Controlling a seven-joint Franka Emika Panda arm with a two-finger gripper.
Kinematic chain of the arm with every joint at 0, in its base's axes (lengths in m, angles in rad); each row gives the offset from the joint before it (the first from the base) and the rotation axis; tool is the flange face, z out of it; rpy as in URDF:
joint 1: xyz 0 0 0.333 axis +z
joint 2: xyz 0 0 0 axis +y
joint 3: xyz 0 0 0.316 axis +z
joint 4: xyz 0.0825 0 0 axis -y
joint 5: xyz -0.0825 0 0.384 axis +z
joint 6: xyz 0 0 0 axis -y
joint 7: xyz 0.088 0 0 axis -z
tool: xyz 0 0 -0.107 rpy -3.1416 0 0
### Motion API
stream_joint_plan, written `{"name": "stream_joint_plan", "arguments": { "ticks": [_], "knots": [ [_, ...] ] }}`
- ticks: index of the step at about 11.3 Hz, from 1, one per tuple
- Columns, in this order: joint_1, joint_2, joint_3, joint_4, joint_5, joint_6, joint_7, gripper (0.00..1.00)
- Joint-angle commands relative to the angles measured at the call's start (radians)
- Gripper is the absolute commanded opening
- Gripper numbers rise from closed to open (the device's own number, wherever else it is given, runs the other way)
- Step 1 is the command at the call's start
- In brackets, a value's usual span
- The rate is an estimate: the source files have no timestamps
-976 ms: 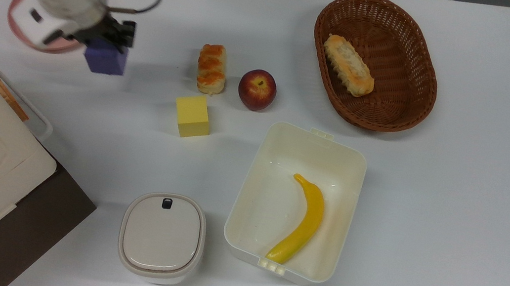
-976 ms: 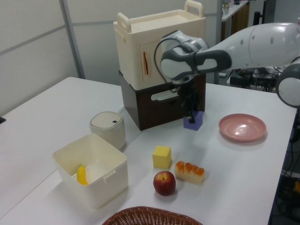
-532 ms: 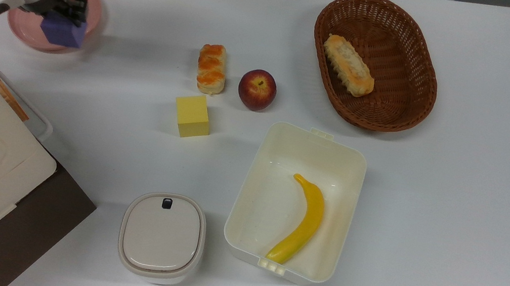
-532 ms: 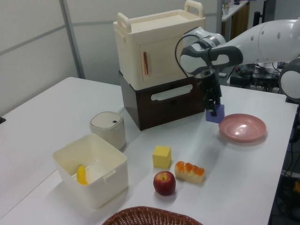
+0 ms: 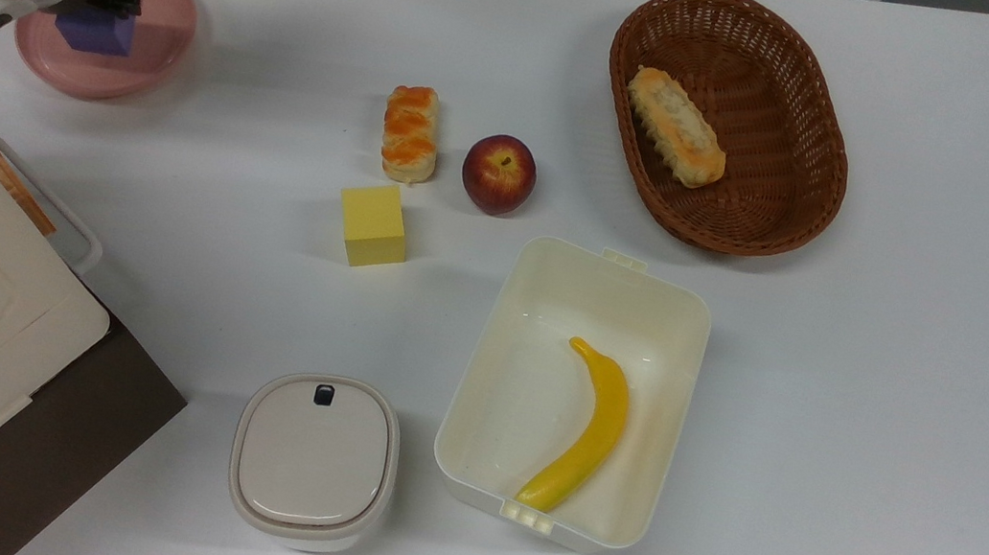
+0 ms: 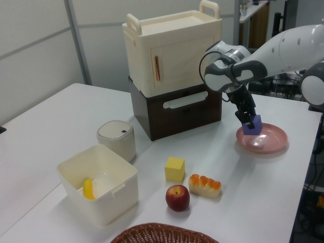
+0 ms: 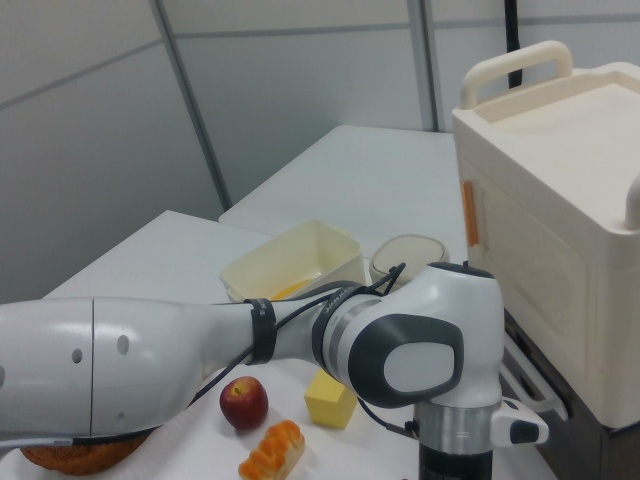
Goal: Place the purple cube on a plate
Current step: 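Carry the purple cube over the pink plate and lower it, then open the gripper to release the cube and raise it away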
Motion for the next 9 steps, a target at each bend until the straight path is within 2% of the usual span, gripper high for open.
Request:
{"name": "stream_joint_plan", "arguments": {
  "ticks": [1,4,5,9],
  "knots": [
    [0.011,-0.021,0.005,-0.012,-0.047,-0.035,-0.018,1.00],
    [0.018,-0.061,0.019,0.040,-0.026,-0.087,-0.007,1.00],
    [0.044,-0.084,0.032,0.052,-0.015,-0.122,-0.009,1.00],
    [0.204,-0.193,0.034,0.063,0.028,-0.138,0.003,1.00]
  ]
}}
